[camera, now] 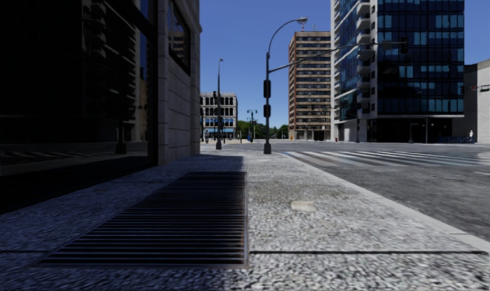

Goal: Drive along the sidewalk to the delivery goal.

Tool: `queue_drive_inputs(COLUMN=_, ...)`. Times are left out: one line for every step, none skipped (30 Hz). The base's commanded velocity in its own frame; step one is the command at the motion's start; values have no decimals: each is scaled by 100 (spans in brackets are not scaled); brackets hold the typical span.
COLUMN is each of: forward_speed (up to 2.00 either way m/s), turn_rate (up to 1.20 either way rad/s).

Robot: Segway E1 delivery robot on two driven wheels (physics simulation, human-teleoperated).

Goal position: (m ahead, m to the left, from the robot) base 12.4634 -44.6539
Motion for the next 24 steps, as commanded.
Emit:
queue_drive_inputs(forward_speed=200, turn_rate=0)
queue_drive_inputs(forward_speed=200, turn_rate=0)
queue_drive_inputs(forward_speed=200, turn_rate=0)
queue_drive_inputs(forward_speed=200, turn_rate=0)
queue_drive_inputs(forward_speed=200, turn_rate=0)
queue_drive_inputs(forward_speed=200, turn_rate=0)
queue_drive_inputs(forward_speed=200, turn_rate=0)
queue_drive_inputs(forward_speed=200, turn_rate=0)
queue_drive_inputs(forward_speed=200, turn_rate=0)
queue_drive_inputs(forward_speed=200, turn_rate=0)
queue_drive_inputs(forward_speed=200, turn_rate=0)
queue_drive_inputs(forward_speed=200, turn_rate=0)
queue_drive_inputs(forward_speed=200, turn_rate=0)
queue_drive_inputs(forward_speed=200, turn_rate=0)
queue_drive_inputs(forward_speed=200, turn_rate=0)
queue_drive_inputs(forward_speed=200, turn_rate=0)
queue_drive_inputs(forward_speed=200, turn_rate=0)
queue_drive_inputs(forward_speed=200, turn_rate=0)
queue_drive_inputs(forward_speed=200, turn_rate=0)
queue_drive_inputs(forward_speed=200, turn_rate=0)
queue_drive_inputs(forward_speed=200, turn_rate=0)
queue_drive_inputs(forward_speed=200, turn_rate=0)
queue_drive_inputs(forward_speed=200, turn_rate=0)
queue_drive_inputs(forward_speed=200, turn_rate=0)
